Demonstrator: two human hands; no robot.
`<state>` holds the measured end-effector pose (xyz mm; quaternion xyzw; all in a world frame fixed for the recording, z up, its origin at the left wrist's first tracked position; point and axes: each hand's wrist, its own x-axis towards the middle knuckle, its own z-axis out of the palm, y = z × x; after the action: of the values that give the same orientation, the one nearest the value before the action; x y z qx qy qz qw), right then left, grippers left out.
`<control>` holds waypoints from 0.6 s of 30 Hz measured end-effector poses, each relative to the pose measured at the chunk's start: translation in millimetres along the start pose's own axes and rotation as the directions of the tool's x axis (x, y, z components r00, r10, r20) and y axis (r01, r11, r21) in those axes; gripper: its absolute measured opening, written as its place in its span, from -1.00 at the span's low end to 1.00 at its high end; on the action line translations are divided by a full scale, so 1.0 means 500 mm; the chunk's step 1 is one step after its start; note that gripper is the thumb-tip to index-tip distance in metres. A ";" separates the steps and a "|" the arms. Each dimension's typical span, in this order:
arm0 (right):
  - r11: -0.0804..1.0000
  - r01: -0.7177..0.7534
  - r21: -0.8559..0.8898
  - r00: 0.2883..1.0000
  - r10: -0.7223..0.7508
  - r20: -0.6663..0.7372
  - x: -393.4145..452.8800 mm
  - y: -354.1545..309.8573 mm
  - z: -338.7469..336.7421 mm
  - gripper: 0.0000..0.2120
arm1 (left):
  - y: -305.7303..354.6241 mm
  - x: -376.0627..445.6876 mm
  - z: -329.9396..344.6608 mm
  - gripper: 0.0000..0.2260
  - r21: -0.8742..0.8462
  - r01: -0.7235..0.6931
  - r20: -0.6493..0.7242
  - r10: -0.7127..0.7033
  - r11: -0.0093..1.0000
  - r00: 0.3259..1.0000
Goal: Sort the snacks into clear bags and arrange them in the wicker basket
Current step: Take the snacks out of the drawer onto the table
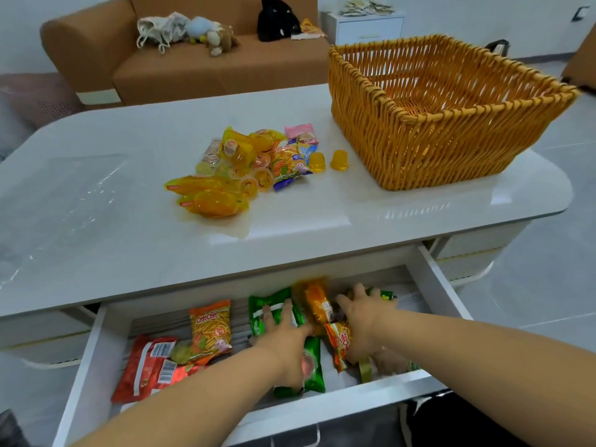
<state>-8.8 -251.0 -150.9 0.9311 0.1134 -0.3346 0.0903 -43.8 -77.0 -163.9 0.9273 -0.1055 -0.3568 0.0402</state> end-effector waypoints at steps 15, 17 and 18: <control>0.991 -0.031 -0.127 0.984 0.009 -0.176 -0.035 0.035 -0.059 -0.46 | -0.038 -0.011 0.009 -0.29 -0.048 0.075 -0.241 -0.085 0.996 0.967; 0.992 -0.029 -0.123 0.979 0.003 -0.206 -0.043 0.041 -0.068 -0.53 | -0.039 -0.014 0.008 -0.26 0.008 0.087 -0.244 -0.083 0.996 0.966; 0.993 -0.022 -0.119 0.977 -0.003 -0.212 -0.047 0.042 -0.073 -0.54 | -0.036 -0.016 0.007 -0.25 0.037 0.095 -0.240 -0.084 0.995 0.967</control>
<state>1.2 -265.7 -106.1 0.9548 0.1378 -0.2258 0.1354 -48.9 -57.7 -164.1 0.9679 -0.0665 -0.2420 0.0140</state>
